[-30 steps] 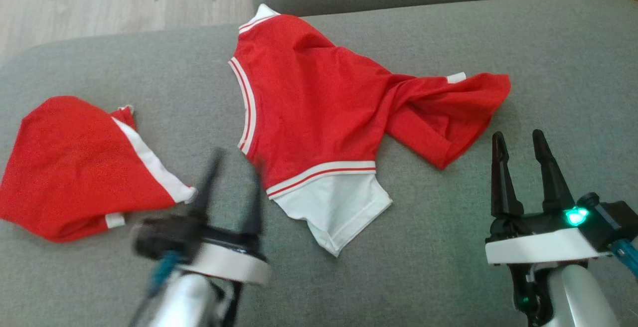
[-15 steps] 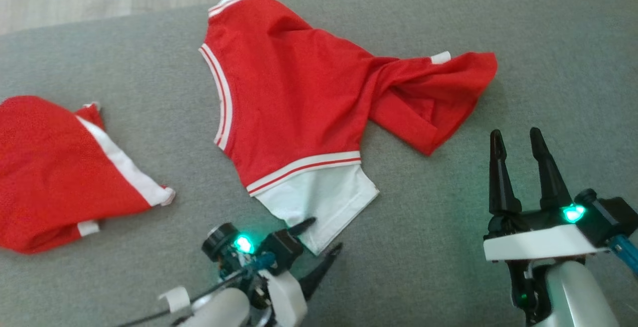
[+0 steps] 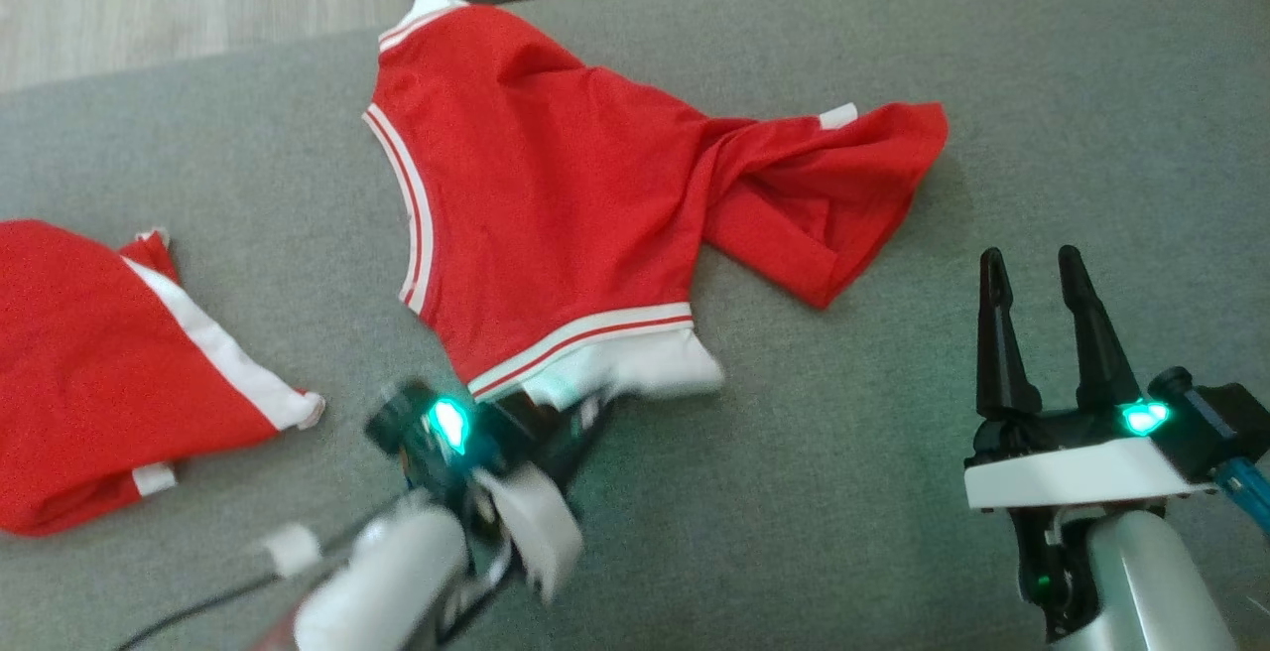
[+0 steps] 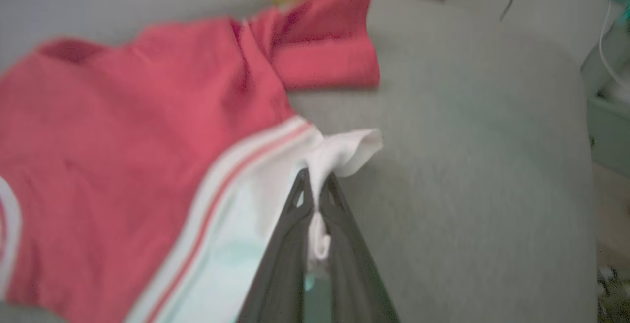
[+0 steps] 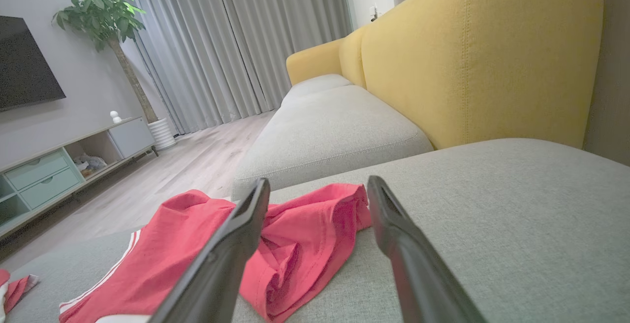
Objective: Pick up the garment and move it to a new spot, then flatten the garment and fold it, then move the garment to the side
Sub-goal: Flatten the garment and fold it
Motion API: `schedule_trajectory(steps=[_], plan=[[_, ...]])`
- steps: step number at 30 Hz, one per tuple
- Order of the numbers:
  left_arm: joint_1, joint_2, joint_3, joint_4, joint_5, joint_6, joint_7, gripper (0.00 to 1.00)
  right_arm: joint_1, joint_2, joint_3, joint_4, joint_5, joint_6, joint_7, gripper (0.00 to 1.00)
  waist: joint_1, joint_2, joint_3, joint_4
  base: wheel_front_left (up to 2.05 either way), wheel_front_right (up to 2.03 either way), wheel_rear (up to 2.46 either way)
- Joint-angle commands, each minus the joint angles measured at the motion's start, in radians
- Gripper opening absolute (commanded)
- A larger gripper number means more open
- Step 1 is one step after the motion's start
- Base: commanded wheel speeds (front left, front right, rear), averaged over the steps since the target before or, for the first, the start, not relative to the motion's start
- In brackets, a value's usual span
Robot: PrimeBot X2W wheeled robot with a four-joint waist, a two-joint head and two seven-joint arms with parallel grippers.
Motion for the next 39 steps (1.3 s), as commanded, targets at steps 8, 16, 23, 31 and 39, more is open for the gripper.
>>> schedule_trajectory(steps=[8,16,23,31,39], plan=[[-0.306,0.035,0.22,-0.239,-0.078,0.032,-0.008,0.0,-0.024,-0.005,0.053,-0.017,0.017,-0.001,-0.011,1.0,-0.0001,0.0,-0.045,-0.031,0.0,0.0,0.0],[-0.578,0.144,0.28,-0.168,-0.048,0.021,0.138,0.0,-0.069,-0.005,0.143,-0.034,0.074,-0.001,-0.011,1.0,-0.0001,0.0,0.018,-0.171,0.0,0.0,0.0],[-0.788,0.226,0.226,-0.025,0.017,0.004,0.209,0.0,-0.095,-0.005,0.219,-0.05,0.112,-0.001,-0.011,1.0,-0.0001,0.0,0.088,-0.282,0.0,0.0,0.0],[-1.094,0.268,0.143,0.337,0.219,0.056,0.113,1.0,-0.114,-0.005,0.299,-0.085,0.172,-0.001,-0.011,1.0,-0.0001,0.0,0.191,-0.416,0.0,0.0,0.0],[-1.136,0.164,0.117,0.525,0.217,0.065,-0.023,1.0,-0.117,-0.005,0.289,-0.097,0.177,-0.001,-0.011,1.0,-0.0001,0.0,0.229,-0.402,0.0,0.0,0.0]])
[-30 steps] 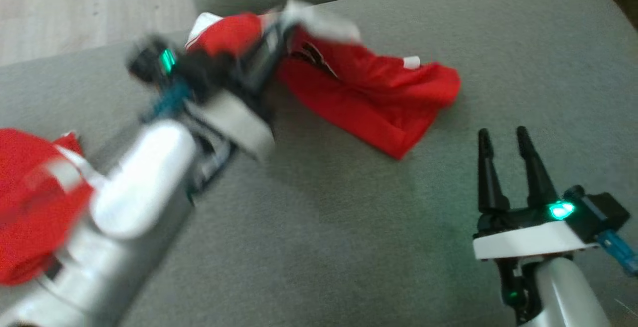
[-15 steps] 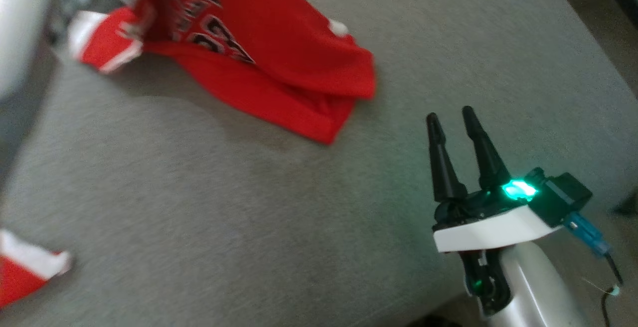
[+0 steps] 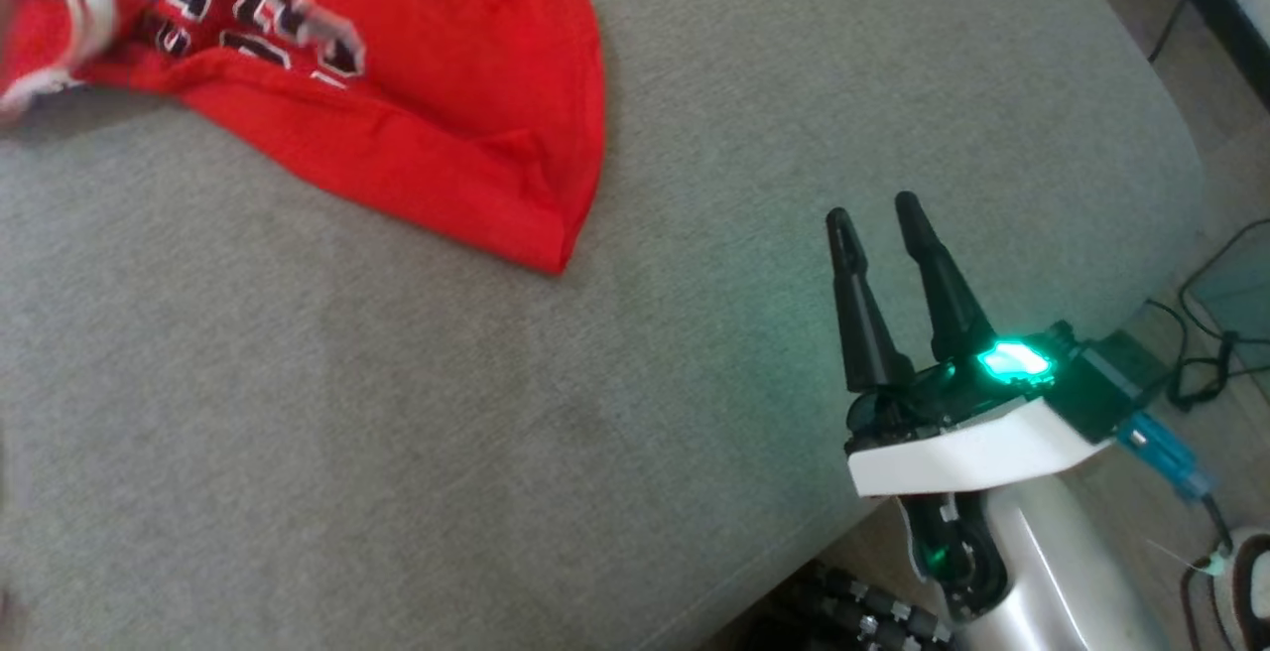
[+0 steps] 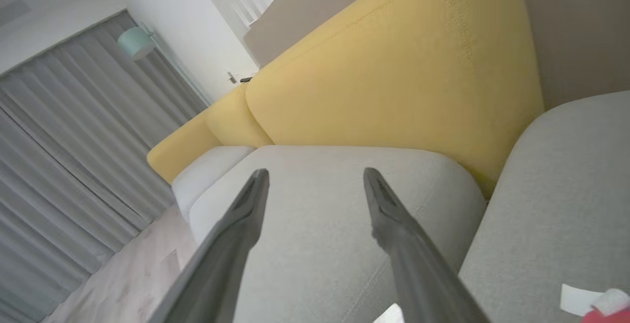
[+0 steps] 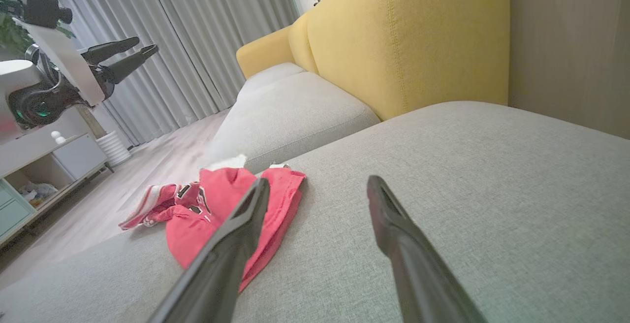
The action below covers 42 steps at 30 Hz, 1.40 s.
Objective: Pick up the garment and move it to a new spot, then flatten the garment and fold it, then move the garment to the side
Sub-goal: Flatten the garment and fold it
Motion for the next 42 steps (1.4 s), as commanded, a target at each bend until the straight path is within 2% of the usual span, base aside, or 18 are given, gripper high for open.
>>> schedule_trajectory(steps=[1,6,12,16,20,26,31,37,42], plan=[[-0.059,0.02,0.021,-0.015,-0.005,-0.001,-0.025,1.0,-0.03,-0.004,0.008,-0.035,0.0,-0.001,-0.011,1.0,-0.0004,0.0,0.006,0.018,0.0,0.0,0.0],[-0.056,-0.034,0.026,0.03,-0.037,-0.009,-0.123,1.0,-0.054,-0.004,-0.032,-0.032,-0.025,-0.001,-0.011,1.0,-0.0004,0.0,-0.008,0.082,0.0,0.0,0.0],[0.018,-0.09,0.05,0.04,-0.108,-0.029,-0.215,1.0,-0.051,-0.004,-0.102,-0.018,-0.072,-0.001,-0.011,1.0,-0.0004,0.0,-0.076,0.187,0.0,0.0,0.0],[0.134,-0.109,0.072,0.016,-0.165,-0.036,-0.239,1.0,-0.028,-0.004,-0.156,-0.007,-0.11,-0.001,-0.011,1.0,-0.0004,0.0,-0.137,0.273,0.0,0.0,0.0],[0.294,-0.123,0.097,-0.059,-0.219,-0.025,-0.252,1.0,0.005,-0.004,-0.209,0.001,-0.148,-0.001,-0.011,1.0,-0.0004,0.0,-0.19,0.365,0.0,0.0,0.0],[0.539,-0.12,0.136,-0.215,-0.28,0.017,-0.256,1.0,0.046,-0.004,-0.256,0.011,-0.185,-0.001,-0.011,1.0,-0.0004,0.0,-0.241,0.458,0.0,0.0,0.0],[0.789,-0.114,0.187,-0.41,-0.332,0.099,-0.257,1.0,0.08,-0.004,-0.296,0.017,-0.204,-0.001,-0.011,1.0,-0.0004,0.0,-0.275,0.527,0.0,0.0,0.0],[1.06,-0.145,0.22,-0.623,-0.357,0.195,-0.257,1.0,0.121,-0.004,-0.319,0.025,-0.211,-0.001,-0.011,1.0,-0.0004,0.0,-0.305,0.572,0.0,0.0,0.0],[1.157,-0.156,0.221,-0.704,-0.341,0.219,-0.257,1.0,0.12,-0.004,-0.326,0.041,-0.225,-0.001,-0.011,1.0,-0.0004,0.0,-0.299,0.588,0.0,0.0,0.0]])
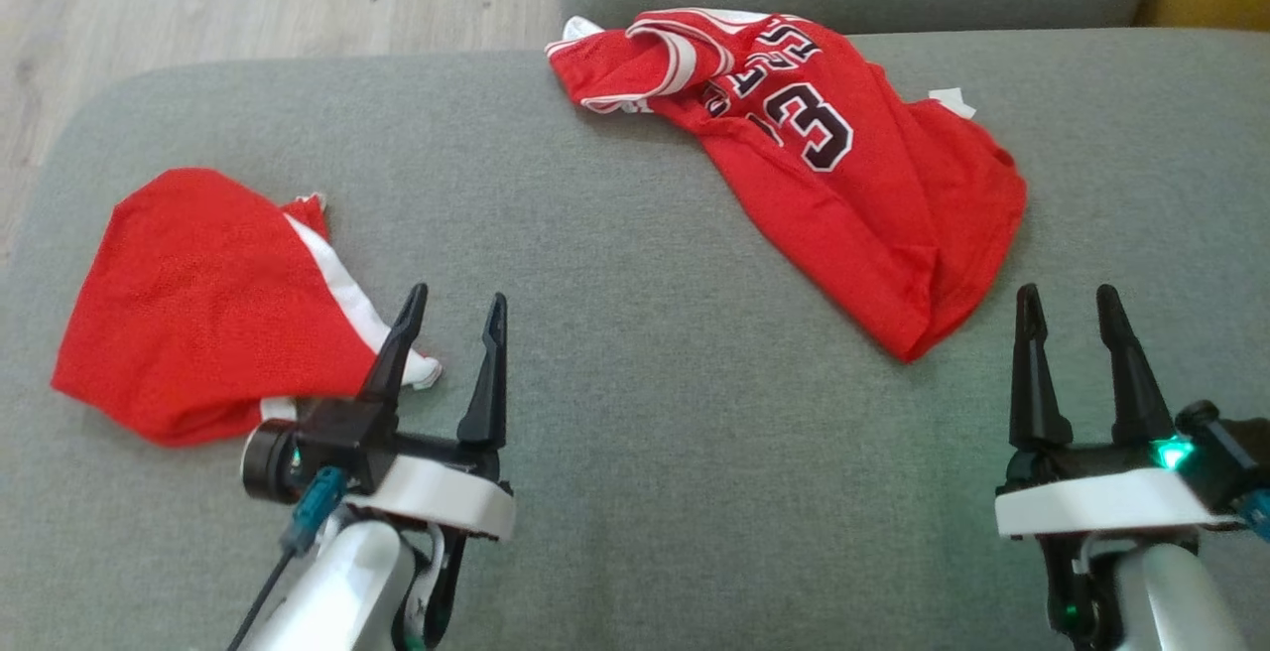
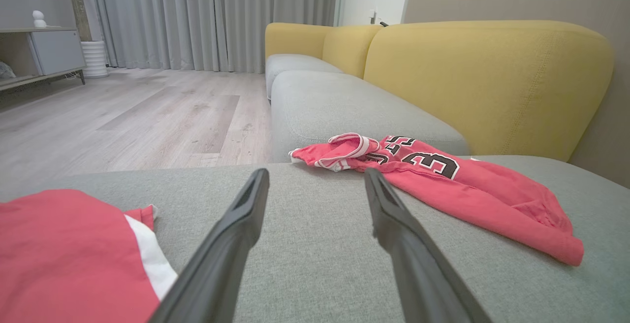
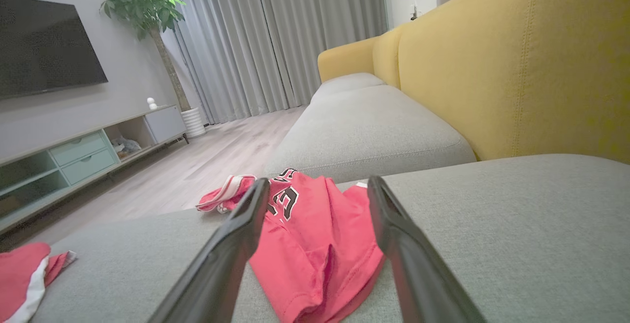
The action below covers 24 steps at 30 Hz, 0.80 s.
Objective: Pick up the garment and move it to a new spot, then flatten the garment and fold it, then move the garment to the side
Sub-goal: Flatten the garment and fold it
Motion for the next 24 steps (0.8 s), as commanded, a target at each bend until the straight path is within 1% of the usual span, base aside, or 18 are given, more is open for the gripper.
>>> schedule_trajectory(steps=[1,4,6,12,15,18,23,24], plan=[[-0.053,0.011,0.038,-0.045,0.011,0.005,-0.008,1.0,-0.034,-0.005,0.019,-0.018,-0.015,-0.001,-0.011,1.0,0.0002,-0.0001,0.007,0.007,0.0,0.0,0.0],[-0.055,0.006,0.032,-0.058,0.016,0.001,-0.008,1.0,-0.072,-0.005,0.025,0.038,-0.049,-0.001,-0.011,1.0,0.0002,-0.0001,0.024,0.017,0.0,0.0,0.0],[-0.059,0.005,0.029,-0.06,0.017,-0.002,-0.008,1.0,-0.109,-0.005,0.029,0.102,-0.064,-0.001,-0.011,1.0,0.0002,-0.0001,0.04,0.024,0.0,0.0,0.0],[-0.071,-0.007,0.016,-0.045,0.015,-0.01,-0.007,1.0,-0.26,-0.005,0.033,0.376,-0.051,-0.001,0.017,1.0,0.0002,-0.0001,0.086,0.052,0.0,0.0,0.0],[-0.08,-0.014,0.012,-0.034,0.015,-0.014,-0.007,1.0,-0.326,-0.005,0.047,0.481,-0.027,-0.001,0.022,1.0,0.0002,-0.0001,0.105,0.066,0.0,0.0,0.0],[-0.09,-0.019,0.011,-0.026,0.016,-0.016,-0.008,1.0,-0.378,-0.005,0.06,0.56,-0.018,-0.001,0.017,1.0,0.0002,-0.0001,0.12,0.078,0.0,0.0,0.0],[-0.098,-0.019,0.016,-0.017,0.016,-0.018,-0.008,1.0,-0.436,-0.005,0.095,0.645,0.013,-0.001,0.005,1.0,0.0002,-0.0001,0.132,0.082,0.0,0.0,0.0],[-0.099,-0.019,0.017,-0.015,0.017,-0.018,-0.008,1.0,-0.444,-0.005,0.105,0.656,0.019,-0.001,0.002,0.78,0.0002,-0.0001,0.133,0.081,0.0,0.0,0.0]])
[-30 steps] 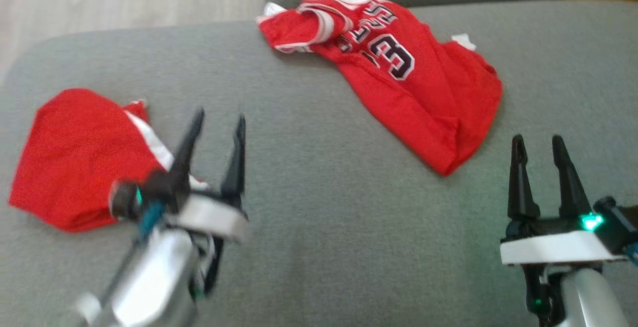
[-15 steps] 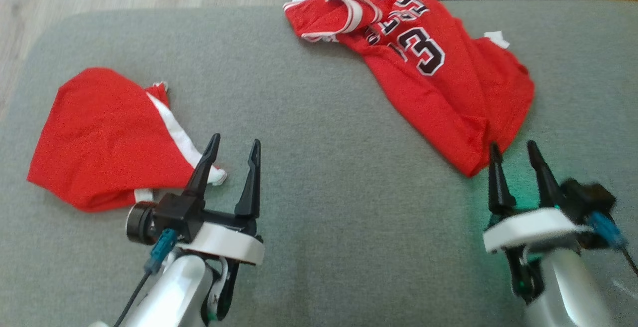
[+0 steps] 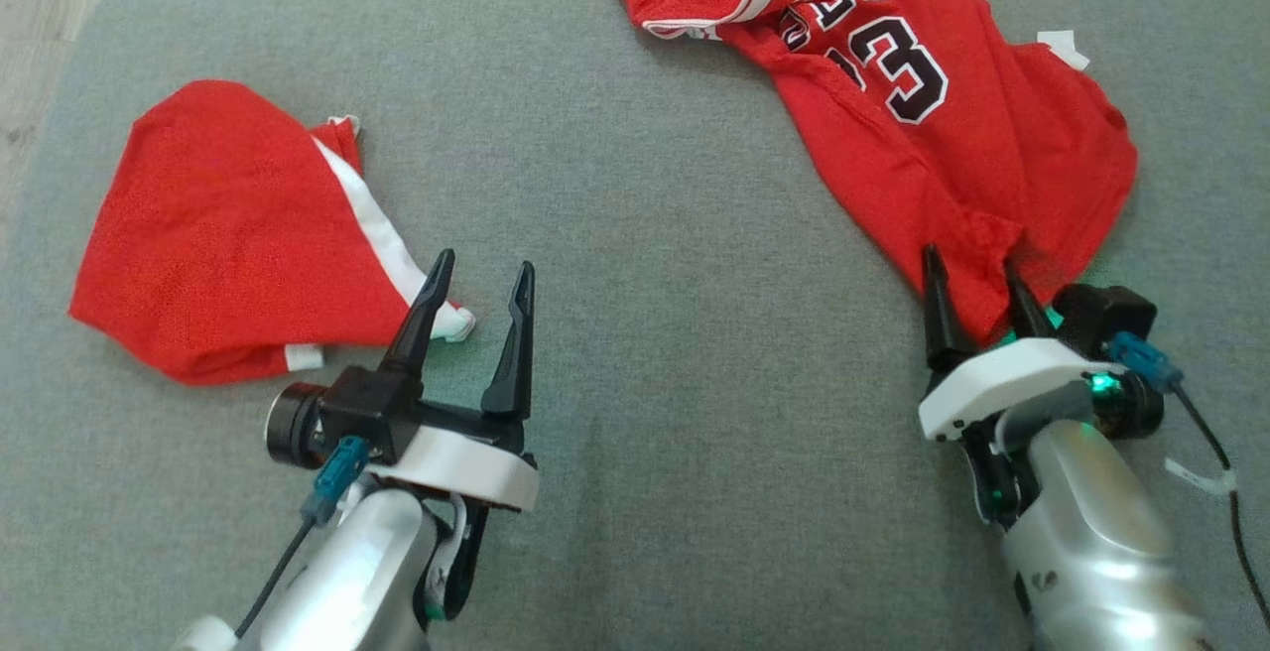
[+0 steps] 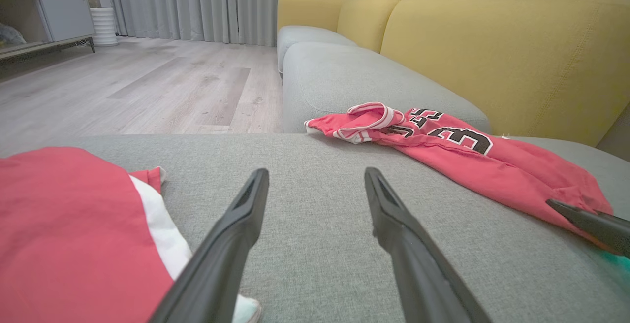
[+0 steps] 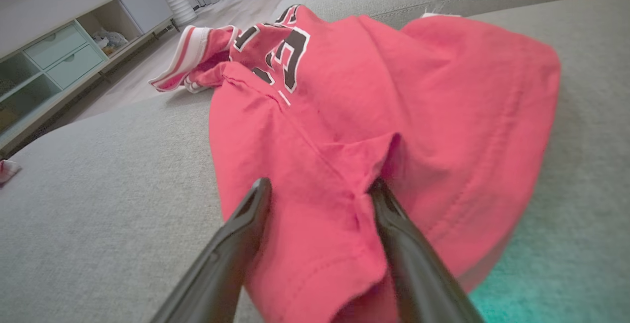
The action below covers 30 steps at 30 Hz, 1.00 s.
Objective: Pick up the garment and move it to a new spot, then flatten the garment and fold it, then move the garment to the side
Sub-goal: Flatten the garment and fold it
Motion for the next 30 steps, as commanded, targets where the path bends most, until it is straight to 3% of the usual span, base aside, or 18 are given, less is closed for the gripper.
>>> schedule_trajectory(steps=[1,2,8,14,21,27,28,29,30], plan=[[-0.043,0.011,0.037,-0.023,0.011,-0.006,-0.008,1.0,-0.035,-0.002,0.04,-0.013,0.008,-0.001,-0.021,0.38,-0.0002,0.0,0.0,-0.004,0.0,0.0,0.0],[-0.043,0.011,0.038,-0.022,0.011,-0.005,-0.008,1.0,-0.042,-0.002,0.048,-0.011,0.011,-0.001,-0.024,0.0,-0.0002,0.0,-0.001,-0.008,0.0,0.0,0.0],[-0.036,0.02,0.045,-0.013,0.009,-0.002,-0.008,1.0,-0.038,-0.002,0.095,-0.043,0.031,-0.001,-0.03,0.0,-0.0002,0.0,-0.024,-0.044,0.0,0.0,0.0],[-0.015,0.021,0.056,-0.009,-0.004,-0.001,-0.008,1.0,0.069,-0.003,0.088,-0.144,-0.021,-0.001,-0.031,0.0,-0.0002,0.0,-0.089,-0.104,0.0,0.0,0.0],[0.026,0.009,0.067,-0.017,-0.013,0.003,-0.008,1.0,0.269,-0.076,-0.163,-0.305,-0.194,-0.001,-0.026,0.0,-0.0002,0.0,-0.157,-0.177,0.0,0.0,0.0],[0.038,-0.005,0.069,-0.02,-0.013,-0.001,-0.008,1.0,0.337,-0.075,-0.367,-0.407,-0.294,-0.001,0.046,0.0,-0.0002,0.0,-0.17,-0.203,0.0,0.0,0.0],[0.036,-0.007,0.069,-0.02,-0.012,-0.002,-0.008,1.0,0.338,-0.069,-0.388,-0.422,-0.314,-0.001,0.051,0.92,-0.0002,0.0,-0.169,-0.204,0.0,0.0,0.0],[0.033,-0.009,0.068,-0.019,-0.011,-0.003,-0.008,1.0,0.334,-0.059,-0.408,-0.435,-0.322,-0.001,0.053,1.0,-0.0002,0.0,-0.166,-0.204,0.0,0.0,0.0],[0.03,-0.012,0.067,-0.018,-0.01,-0.005,-0.008,1.0,0.33,-0.049,-0.413,-0.451,-0.329,-0.001,0.049,1.0,-0.0002,0.0,-0.164,-0.203,0.0,0.0,0.0]])
